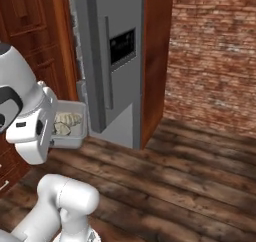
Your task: Place two dumplings into each of the tupperware containers and then place the containers in the fridge.
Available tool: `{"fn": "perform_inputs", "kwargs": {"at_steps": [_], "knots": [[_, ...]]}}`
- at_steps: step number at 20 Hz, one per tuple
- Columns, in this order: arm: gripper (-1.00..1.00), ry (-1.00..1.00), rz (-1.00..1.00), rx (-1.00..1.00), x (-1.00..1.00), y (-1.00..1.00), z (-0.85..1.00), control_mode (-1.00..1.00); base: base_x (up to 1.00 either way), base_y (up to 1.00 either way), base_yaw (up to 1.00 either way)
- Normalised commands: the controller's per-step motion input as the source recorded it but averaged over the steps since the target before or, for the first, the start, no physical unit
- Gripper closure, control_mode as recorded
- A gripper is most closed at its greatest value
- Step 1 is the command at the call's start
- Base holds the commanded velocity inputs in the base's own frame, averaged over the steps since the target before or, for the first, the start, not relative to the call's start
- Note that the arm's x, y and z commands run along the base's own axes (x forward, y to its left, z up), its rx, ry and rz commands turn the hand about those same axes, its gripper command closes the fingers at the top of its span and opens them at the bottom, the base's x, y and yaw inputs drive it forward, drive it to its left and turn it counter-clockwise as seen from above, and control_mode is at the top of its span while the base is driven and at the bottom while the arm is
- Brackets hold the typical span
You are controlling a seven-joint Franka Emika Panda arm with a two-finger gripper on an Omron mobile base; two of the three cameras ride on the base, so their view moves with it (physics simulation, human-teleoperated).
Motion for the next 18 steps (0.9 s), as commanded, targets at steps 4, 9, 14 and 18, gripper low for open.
{"fn": "perform_inputs", "kwargs": {"at_steps": [4, 9, 14, 18], "knots": [[1.00, 0.00, 0.00, 0.00, 0.00, 0.00, 0.00, 1.00, 0.60, 0.62, -0.08], [1.00, 0.00, 0.00, 0.00, 0.00, 0.00, 0.00, 1.00, 0.55, 0.65, -0.09], [1.00, 0.00, 0.00, 0.00, 0.00, 0.00, 0.00, 1.00, 0.56, 0.60, -0.08], [1.00, 0.00, 0.00, 0.00, 0.00, 0.00, 0.00, 1.00, 0.59, 0.55, -0.08]]}}
